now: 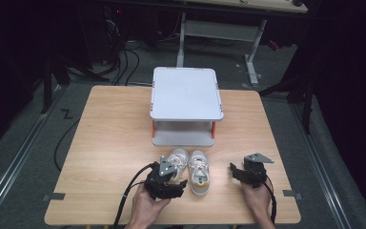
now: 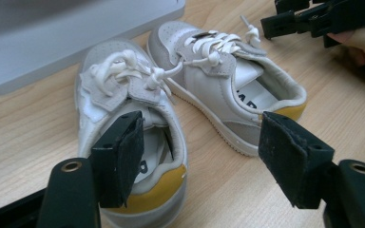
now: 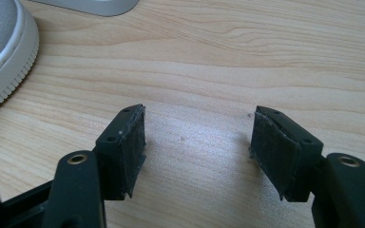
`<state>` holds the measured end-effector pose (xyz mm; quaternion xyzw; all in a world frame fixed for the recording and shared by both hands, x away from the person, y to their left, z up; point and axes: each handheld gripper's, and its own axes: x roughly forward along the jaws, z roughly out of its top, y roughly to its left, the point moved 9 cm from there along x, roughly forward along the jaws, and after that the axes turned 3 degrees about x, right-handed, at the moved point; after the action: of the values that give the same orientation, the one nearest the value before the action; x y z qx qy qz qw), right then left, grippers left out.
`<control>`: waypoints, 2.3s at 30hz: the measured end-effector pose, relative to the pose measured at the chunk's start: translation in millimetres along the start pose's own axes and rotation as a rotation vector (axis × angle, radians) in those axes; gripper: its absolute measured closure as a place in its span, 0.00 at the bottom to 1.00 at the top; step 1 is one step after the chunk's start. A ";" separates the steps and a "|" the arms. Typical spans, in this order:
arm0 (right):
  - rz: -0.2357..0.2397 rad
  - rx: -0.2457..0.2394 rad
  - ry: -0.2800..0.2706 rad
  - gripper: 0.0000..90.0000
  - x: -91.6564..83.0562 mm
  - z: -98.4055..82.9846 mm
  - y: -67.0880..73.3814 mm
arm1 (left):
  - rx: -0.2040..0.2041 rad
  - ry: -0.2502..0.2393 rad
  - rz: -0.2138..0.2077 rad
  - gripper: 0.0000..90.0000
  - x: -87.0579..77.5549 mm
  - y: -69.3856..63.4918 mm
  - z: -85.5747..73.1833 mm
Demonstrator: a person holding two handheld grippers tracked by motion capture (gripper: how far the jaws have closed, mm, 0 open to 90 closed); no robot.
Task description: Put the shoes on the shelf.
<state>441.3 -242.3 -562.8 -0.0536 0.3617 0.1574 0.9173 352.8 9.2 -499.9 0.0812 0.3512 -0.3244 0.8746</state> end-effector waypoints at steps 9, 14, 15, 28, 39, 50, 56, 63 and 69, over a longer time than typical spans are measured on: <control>0.000 0.000 0.000 0.40 -0.1 -0.1 0.0 | -0.034 0.034 -0.019 0.37 15.8 -3.1 2.5; 0.000 0.000 0.000 0.40 0.0 -0.1 0.0 | -0.036 0.040 -0.038 0.37 20.3 -8.2 6.9; 0.000 0.000 0.000 0.40 0.0 -0.1 0.0 | -0.036 0.042 -0.039 0.37 21.6 -9.5 7.9; 0.000 0.001 0.000 0.40 -0.1 -0.1 0.1 | -0.070 0.046 -0.005 0.48 32.6 -15.3 17.1; 0.001 0.001 0.000 0.40 -0.1 -0.1 0.1 | -0.074 0.091 0.004 0.59 47.2 -15.5 16.0; 0.000 -0.001 -0.001 0.40 -0.2 -0.2 -0.1 | -0.064 0.110 0.007 0.72 44.8 -16.5 14.1; 0.000 -0.002 -0.002 0.40 -0.3 -0.2 -0.2 | -0.054 0.120 -0.016 0.79 43.3 -17.9 13.1; 0.002 0.001 0.000 0.40 -0.5 -0.5 0.1 | -0.041 0.122 -0.031 0.82 42.2 -17.8 12.6; 0.001 0.002 0.001 0.40 -0.5 -0.5 0.2 | -0.022 0.127 -0.039 0.85 40.0 -18.4 10.9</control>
<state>440.5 -242.4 -562.9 -0.0525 0.3622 0.1576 0.9172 369.1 -29.6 -516.8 0.0850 0.4110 -0.3315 0.8449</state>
